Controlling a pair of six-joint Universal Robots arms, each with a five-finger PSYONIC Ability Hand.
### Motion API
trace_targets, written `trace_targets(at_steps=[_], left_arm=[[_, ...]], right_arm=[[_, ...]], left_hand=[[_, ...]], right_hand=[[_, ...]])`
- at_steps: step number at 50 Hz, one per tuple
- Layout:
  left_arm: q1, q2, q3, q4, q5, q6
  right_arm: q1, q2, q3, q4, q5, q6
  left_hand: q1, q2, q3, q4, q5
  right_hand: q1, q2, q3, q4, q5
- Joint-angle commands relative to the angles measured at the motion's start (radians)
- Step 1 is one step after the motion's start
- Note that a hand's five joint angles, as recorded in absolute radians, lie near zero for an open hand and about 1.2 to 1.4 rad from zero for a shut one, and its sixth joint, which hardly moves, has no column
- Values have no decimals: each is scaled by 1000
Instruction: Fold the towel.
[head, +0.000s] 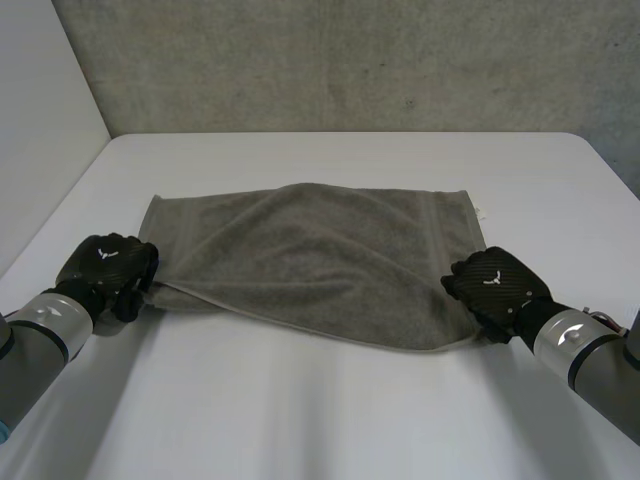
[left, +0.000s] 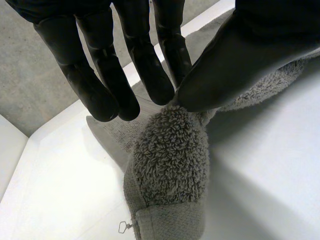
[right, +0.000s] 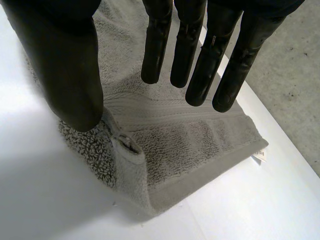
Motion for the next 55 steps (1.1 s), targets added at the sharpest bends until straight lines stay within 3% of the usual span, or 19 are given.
trace_targets(at_steps=[1,7,12,14,16,26,28,34,55], left_arm=[[1,0,2,0,0,-15],[2,-2,0,-1,0,-15],[10,-2,0,0,0,-15],[16,-2,2,0,0,-15],[16,-2,2,0,0,-17],[18,-14,-2,28,2,-15],[15,-29,-2,41,3,-14],[9,-75,2,104,2,-9],[15,-100,-11,126,2,0]], right_arm=[[11,118,-28,-22,33,-60],[0,159,-43,-16,83,-125],[-3,130,-42,1,86,-126],[-4,100,-40,23,76,-112],[-4,87,-42,26,72,-103],[-112,-54,-46,27,52,115],[-121,-66,-43,27,27,154],[-126,-66,-39,27,5,164],[-167,-71,-36,23,28,155]], left_hand=[[-58,-124,-156,-131,-270],[-58,-124,-156,-131,-270],[-58,-124,-156,-131,-270],[-58,-124,-156,-131,-270],[-58,-124,-156,-131,-270],[-58,-124,-156,-131,-270],[-203,-269,-302,-276,-415],[-462,-528,-561,-535,-674],[-468,-534,-567,-541,-680]], right_hand=[[-19,-39,-27,-16,10],[57,38,49,60,86],[271,252,263,275,300],[630,611,622,633,659],[722,702,714,725,750],[723,703,714,726,751],[723,703,714,726,751],[723,703,714,726,751],[723,703,714,726,751]])
